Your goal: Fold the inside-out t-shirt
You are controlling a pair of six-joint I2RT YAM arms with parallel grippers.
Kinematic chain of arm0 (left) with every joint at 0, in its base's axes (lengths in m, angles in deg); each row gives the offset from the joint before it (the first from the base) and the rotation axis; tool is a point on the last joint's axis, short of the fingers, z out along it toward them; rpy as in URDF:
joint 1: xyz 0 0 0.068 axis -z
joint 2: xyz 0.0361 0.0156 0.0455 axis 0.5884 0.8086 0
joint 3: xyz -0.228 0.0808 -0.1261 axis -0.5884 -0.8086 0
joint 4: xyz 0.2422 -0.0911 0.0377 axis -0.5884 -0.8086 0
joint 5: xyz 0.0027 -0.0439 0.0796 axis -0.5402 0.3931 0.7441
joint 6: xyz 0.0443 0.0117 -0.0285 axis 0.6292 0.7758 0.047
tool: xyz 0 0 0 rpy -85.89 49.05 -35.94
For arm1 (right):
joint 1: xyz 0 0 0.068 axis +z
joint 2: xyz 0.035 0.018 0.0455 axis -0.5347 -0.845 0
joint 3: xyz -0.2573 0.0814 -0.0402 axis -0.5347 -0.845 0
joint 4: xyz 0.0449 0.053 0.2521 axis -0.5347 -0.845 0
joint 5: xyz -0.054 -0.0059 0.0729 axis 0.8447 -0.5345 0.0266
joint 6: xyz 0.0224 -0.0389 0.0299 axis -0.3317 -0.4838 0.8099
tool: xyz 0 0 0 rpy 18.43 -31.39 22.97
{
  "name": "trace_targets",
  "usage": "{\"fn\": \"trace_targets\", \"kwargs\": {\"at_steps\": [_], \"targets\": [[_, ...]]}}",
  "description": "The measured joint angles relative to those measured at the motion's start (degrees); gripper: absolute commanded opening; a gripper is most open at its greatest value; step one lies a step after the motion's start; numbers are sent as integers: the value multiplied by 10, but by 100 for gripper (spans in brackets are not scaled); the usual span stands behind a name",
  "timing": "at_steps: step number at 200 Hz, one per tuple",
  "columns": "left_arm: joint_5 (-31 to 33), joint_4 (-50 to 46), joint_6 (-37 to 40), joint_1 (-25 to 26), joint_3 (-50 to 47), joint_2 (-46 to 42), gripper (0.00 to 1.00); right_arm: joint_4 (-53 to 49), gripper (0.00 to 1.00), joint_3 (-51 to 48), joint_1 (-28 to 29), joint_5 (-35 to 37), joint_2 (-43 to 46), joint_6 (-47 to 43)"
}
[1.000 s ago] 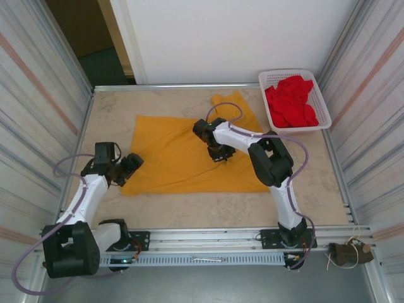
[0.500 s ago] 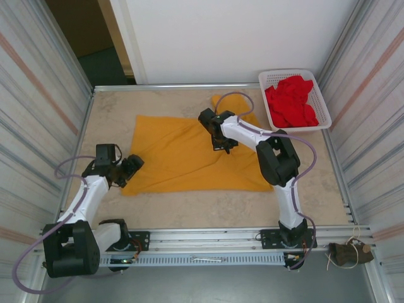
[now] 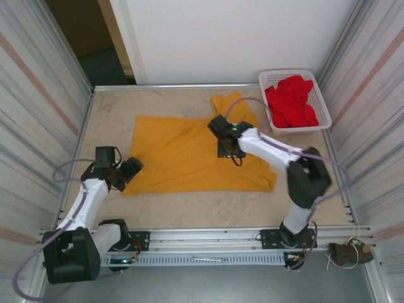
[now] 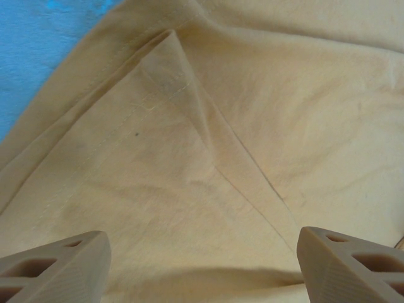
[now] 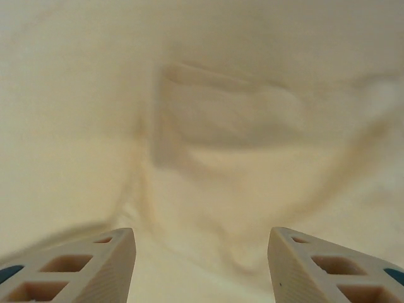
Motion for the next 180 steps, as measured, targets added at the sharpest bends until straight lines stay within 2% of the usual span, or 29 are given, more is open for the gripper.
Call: {"fn": "trace_targets", "kwargs": {"at_steps": [29, 57, 87, 129, 147, 163, 177, 180], "targets": [[20, -49, 0, -19, 0, -62, 84, -15, 65, -150, -45, -2, 168, 51], [28, -78, 0, -49, 0, -90, 84, -18, 66, -269, -102, -25, 246, 70], [23, -79, 0, -64, -13, -62, 83, -4, 66, -306, -142, -71, 260, 67], [12, -47, -5, -64, -44, 11, 78, 39, 64, -307, -156, -111, 228, 52], [12, -30, -8, -64, -49, 34, 72, 57, 61, -315, -168, -120, 214, 50], [12, -13, -15, -64, -49, 54, 62, 68, 54, -326, -177, -125, 199, 50], [12, 3, -19, -64, -49, 65, 46, 72, 41, -333, -181, -125, 189, 52], [12, 6, -15, -64, -49, 67, 39, 74, 38, -335, -182, -125, 188, 57]]}}
